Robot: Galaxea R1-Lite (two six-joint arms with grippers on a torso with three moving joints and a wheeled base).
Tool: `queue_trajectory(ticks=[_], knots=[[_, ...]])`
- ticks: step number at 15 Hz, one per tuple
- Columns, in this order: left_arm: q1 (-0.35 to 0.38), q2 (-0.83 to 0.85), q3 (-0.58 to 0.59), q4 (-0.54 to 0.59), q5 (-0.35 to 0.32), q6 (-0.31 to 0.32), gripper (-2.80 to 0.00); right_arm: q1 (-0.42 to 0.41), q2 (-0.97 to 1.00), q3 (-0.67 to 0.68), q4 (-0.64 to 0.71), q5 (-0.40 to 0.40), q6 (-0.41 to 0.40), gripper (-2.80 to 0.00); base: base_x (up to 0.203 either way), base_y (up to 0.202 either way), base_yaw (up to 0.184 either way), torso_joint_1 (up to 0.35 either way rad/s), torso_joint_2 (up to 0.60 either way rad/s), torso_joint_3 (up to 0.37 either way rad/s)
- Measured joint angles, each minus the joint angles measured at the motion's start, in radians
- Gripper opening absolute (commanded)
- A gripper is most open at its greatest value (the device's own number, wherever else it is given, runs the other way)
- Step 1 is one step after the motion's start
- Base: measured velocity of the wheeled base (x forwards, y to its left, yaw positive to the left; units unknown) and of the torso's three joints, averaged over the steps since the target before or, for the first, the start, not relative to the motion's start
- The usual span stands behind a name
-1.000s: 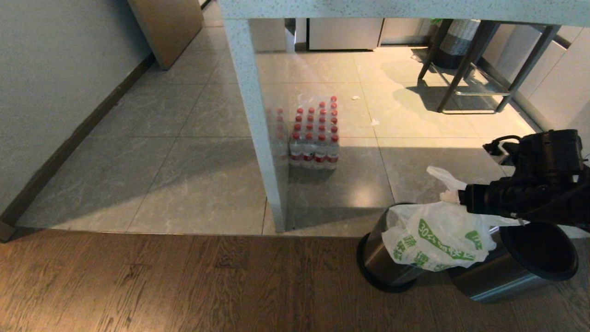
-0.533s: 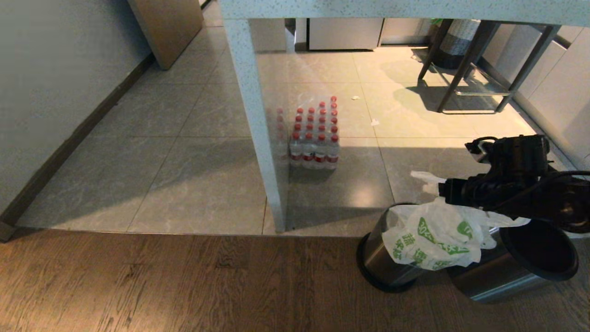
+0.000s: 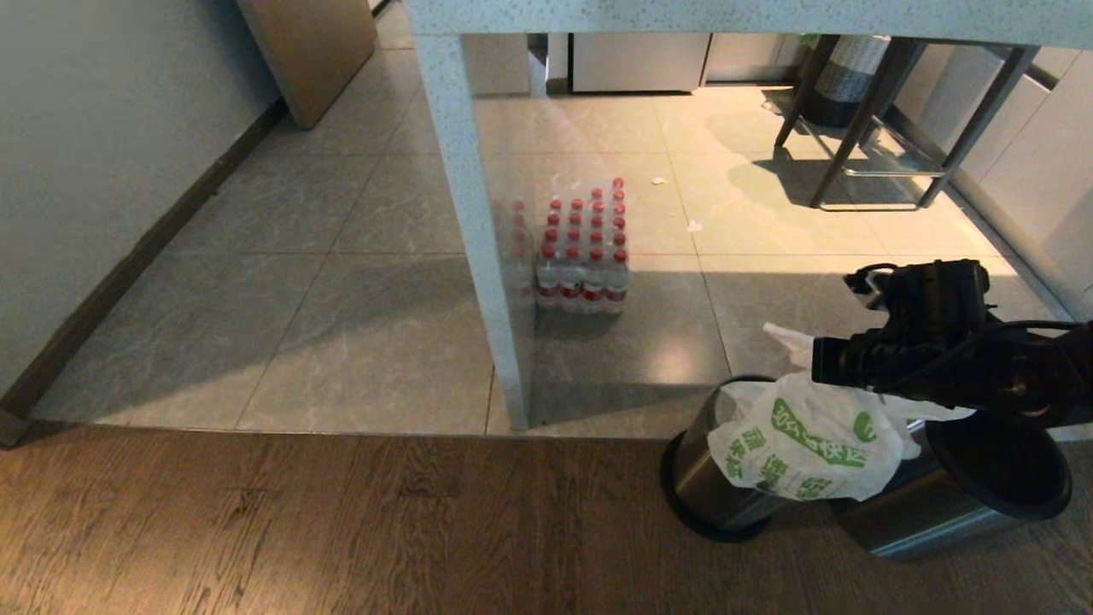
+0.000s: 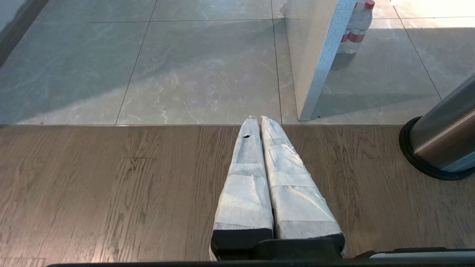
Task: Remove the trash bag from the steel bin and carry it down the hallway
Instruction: Pick up the trash bag
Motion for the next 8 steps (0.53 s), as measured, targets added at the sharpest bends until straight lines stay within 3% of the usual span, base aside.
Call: queue_trajectory(ticks=[8], knots=[[0.0, 0.0, 0.0, 0.0, 0.0, 0.0, -2.8, 0.002, -0.114, 0.007, 0.04, 0.005, 0.003, -2.8, 0.0, 0.0, 0.0, 0.0, 0.0, 0.0]])
